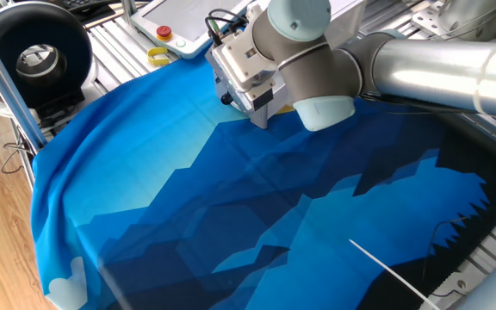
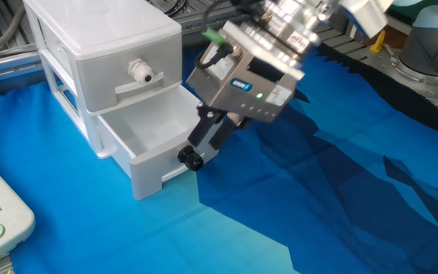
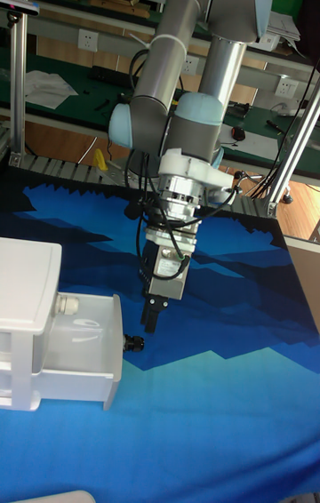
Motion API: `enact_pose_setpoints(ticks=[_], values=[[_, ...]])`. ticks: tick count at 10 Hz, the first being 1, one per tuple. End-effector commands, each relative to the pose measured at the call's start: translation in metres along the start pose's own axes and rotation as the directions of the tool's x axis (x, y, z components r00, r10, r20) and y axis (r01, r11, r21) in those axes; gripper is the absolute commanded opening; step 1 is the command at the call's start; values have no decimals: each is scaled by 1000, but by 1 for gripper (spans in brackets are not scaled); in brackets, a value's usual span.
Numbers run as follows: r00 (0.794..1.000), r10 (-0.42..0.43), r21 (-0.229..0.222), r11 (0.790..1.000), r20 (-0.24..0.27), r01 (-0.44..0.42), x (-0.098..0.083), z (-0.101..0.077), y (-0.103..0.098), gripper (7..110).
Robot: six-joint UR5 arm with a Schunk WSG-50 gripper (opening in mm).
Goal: Grasp the handle and close the drawer
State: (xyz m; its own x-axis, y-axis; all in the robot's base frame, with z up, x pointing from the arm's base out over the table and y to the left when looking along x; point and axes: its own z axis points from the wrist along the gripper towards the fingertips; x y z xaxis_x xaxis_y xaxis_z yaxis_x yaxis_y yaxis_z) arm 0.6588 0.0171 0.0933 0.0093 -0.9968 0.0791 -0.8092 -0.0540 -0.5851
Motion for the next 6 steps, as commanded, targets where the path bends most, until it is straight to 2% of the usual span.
enact_pose_setpoints(ticks=[1,3,6], values=[[1000,4,14,1000,2,-4,5,13,-7,44],[1000,1,35,999,-5,-1,7,15,-13,44],[999,23,3,1000,31,-23,-3,16,4,44]])
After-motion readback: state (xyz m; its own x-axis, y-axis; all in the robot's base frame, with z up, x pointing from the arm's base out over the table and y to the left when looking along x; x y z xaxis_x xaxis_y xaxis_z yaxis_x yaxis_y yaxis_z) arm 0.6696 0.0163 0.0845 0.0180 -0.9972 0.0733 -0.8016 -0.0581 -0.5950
